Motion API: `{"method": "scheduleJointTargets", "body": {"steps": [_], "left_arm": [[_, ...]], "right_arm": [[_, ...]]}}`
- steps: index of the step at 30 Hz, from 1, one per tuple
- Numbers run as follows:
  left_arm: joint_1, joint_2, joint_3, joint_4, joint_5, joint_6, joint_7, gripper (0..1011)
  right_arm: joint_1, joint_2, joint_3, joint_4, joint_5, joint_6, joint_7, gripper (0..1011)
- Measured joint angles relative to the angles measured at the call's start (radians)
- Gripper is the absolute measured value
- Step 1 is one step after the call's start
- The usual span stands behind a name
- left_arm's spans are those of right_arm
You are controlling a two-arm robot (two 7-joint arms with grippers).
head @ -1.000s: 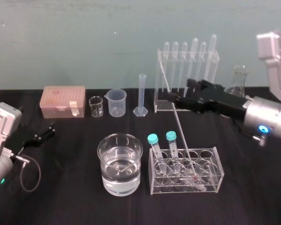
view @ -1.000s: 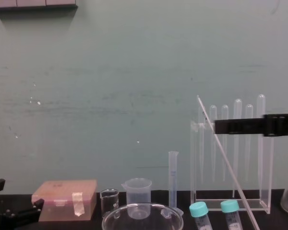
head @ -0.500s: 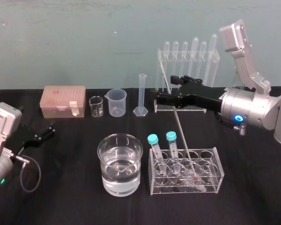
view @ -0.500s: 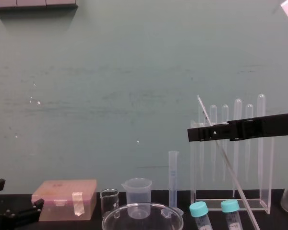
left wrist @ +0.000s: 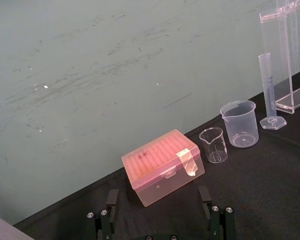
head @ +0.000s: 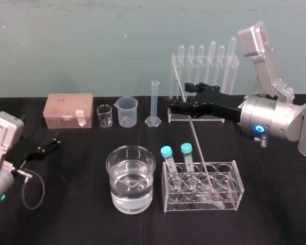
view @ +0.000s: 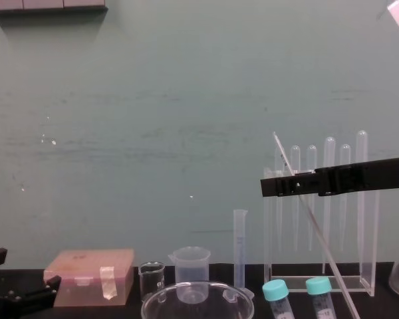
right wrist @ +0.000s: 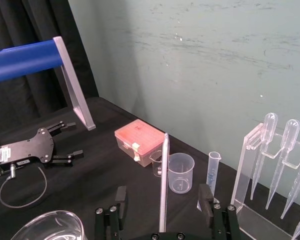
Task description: Hold the thermometer with one hand and immerse one end into the beaker, then reinsert it into the test tube rack.
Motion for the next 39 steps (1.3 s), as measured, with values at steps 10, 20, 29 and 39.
{"method": "scheduleJointTargets", "body": {"steps": [10,20,29,39], "left_arm": [[0.000,0.000,0.000,0.000,0.000,0.000,0.000,1008],[0.000,0.000,0.000,0.000,0.000,0.000,0.000,1008],[0.000,0.000,0.000,0.000,0.000,0.000,0.000,1008],[0.000,0.000,0.000,0.000,0.000,0.000,0.000,1008]], "right_arm": [[-0.002,0.001,0.001,-0.001,0.002,-0.001,0.000,682],[-0.002,0.001,0.002,-0.002,0.003,-0.002,0.000,345],[-0.003,0.001,0.003,-0.002,0.004,-0.002,0.001,68],[-0.012,0.000,0.008,-0.005,0.011,-0.007,0.001,58]]}}
